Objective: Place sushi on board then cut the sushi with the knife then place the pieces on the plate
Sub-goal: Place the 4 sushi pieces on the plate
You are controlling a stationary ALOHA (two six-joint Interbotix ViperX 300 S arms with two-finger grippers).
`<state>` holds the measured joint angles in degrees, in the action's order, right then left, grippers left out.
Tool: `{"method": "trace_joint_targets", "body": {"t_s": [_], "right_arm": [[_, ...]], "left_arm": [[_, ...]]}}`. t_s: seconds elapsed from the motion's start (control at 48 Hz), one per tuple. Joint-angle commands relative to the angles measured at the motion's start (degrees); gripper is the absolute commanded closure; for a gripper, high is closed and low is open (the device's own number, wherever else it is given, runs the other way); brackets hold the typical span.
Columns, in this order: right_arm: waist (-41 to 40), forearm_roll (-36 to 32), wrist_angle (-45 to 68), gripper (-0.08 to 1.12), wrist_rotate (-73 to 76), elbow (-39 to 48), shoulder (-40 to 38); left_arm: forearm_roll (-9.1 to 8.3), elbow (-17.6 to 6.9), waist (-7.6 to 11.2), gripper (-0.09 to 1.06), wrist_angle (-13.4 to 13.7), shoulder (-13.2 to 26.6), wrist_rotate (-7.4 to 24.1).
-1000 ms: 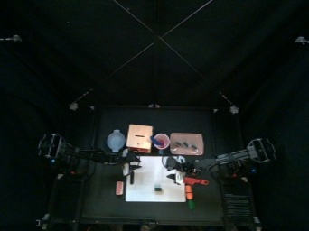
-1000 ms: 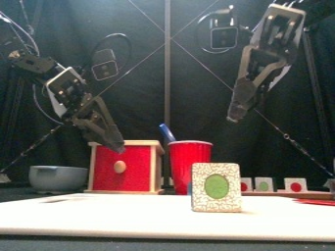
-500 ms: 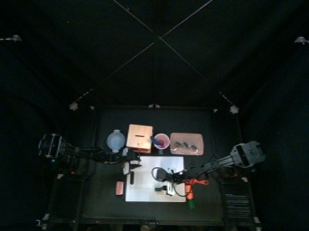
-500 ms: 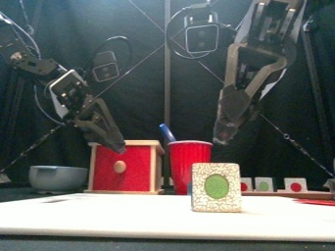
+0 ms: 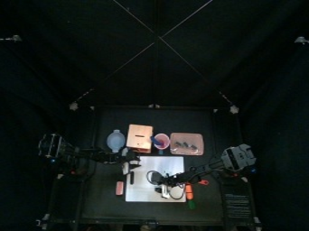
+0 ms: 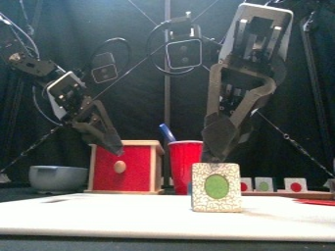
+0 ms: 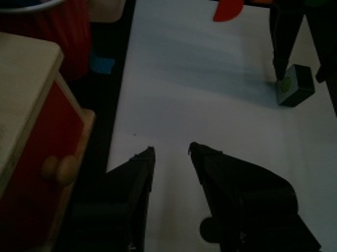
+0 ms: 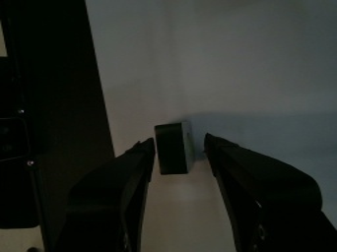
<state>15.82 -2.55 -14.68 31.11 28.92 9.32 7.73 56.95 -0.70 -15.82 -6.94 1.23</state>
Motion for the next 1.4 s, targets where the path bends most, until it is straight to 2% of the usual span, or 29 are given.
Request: {"method": "trace_joint_targets", "body": {"t_s": [0.021, 0.188, 0.375, 0.521, 0.646, 0.917, 1.062, 1.188, 1.396], "right_arm": [[0.18, 0.44, 0.53, 0.23, 0.0, -1.41, -0.79], [0.26, 0.0, 0.62, 0.23, 0.0, -2.02, 1.14], [0.09, -2.02, 0.35, 0.31, 0.0, -2.37, 2.2], [-0.44, -2.37, -1.41, 0.44, 0.09, -1.05, 0.0], [-3.34, -3.6, -4.57, 0.45, 0.0, 1.41, -5.45], [-14.85, -5.19, -13.45, 0.45, 0.09, 10.28, -20.74], [-24.61, -6.94, -16.88, 0.45, 0.0, 15.38, -26.72], [-32.78, -10.37, -17.58, 0.45, 0.0, 18.37, -28.74], [-42.8, -14.77, -17.49, 0.45, 0.0, 20.48, -26.98]], "left_arm": [[-0.09, -0.62, -0.18, 0.21, -0.18, -0.26, 0.0], [-0.09, -0.53, -0.18, 0.21, -0.18, -0.35, 0.0], [-0.09, -0.35, -0.09, 0.21, -0.18, -0.35, 0.0], [-0.09, -0.44, -0.09, 0.21, -0.18, -0.35, 0.0], [-0.09, -0.44, 0.0, 0.21, -0.18, -0.35, 0.0], [0.0, -0.35, 0.18, 0.21, 0.44, -0.35, -0.18], [-0.09, -0.44, 0.09, 0.21, 0.79, -0.35, -0.09], [-0.09, -0.44, 0.0, 0.21, 0.88, -0.44, 0.0], [-0.18, -0.53, -0.18, 0.21, 0.88, -0.44, 0.0]]}}
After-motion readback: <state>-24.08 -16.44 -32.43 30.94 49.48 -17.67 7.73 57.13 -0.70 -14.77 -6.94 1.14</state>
